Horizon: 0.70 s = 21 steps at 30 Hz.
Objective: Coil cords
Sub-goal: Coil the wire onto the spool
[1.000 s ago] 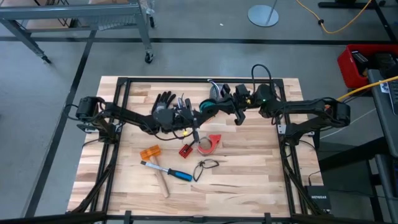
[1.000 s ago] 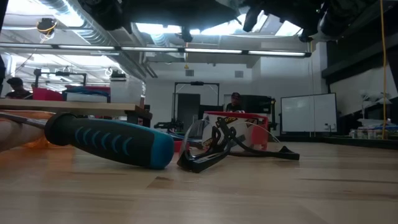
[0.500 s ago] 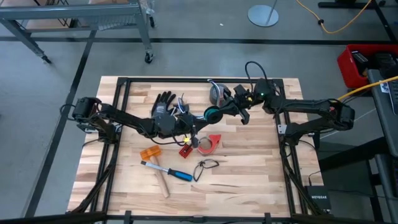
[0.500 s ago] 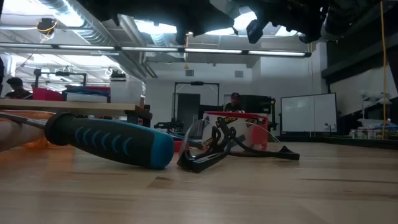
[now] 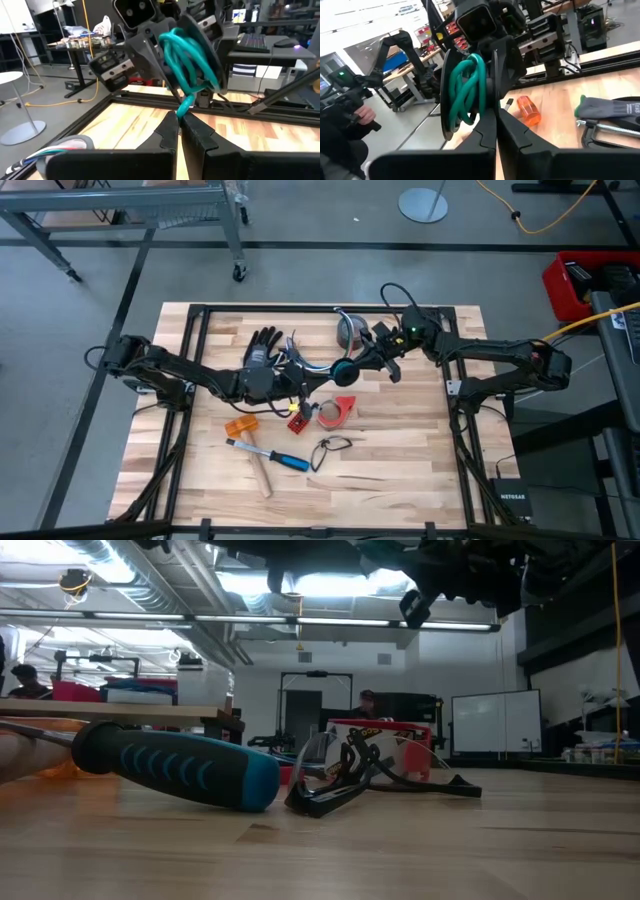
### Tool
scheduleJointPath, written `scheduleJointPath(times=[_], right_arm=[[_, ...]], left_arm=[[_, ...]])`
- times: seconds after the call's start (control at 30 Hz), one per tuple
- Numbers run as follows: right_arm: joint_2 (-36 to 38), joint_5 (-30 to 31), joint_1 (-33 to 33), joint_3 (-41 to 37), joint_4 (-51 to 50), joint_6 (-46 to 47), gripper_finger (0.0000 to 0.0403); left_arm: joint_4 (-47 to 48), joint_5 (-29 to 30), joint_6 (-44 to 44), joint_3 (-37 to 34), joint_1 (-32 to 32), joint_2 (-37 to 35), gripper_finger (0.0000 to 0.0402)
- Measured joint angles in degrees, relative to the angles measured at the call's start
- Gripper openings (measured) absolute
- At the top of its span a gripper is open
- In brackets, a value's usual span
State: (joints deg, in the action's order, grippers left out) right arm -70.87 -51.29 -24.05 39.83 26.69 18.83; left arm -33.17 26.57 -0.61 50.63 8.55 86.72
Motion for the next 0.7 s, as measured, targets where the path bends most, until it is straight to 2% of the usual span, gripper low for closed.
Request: scheduleJointPath(times=[0.33,0.7], right_arm=[[-0.01,-0.89,0.02,0.0,-4.37,-2.11,0.0002],[-0.02,-0.23,0.02,0.0,-4.52,-4.16,0.0002]], left_arm=[[-0.2,0.75,0.0,-0.02,0.01,-0.05,0.0003],[-0.37,0.82,1.61,-0.02,0.11,-0.11,0.0003]])
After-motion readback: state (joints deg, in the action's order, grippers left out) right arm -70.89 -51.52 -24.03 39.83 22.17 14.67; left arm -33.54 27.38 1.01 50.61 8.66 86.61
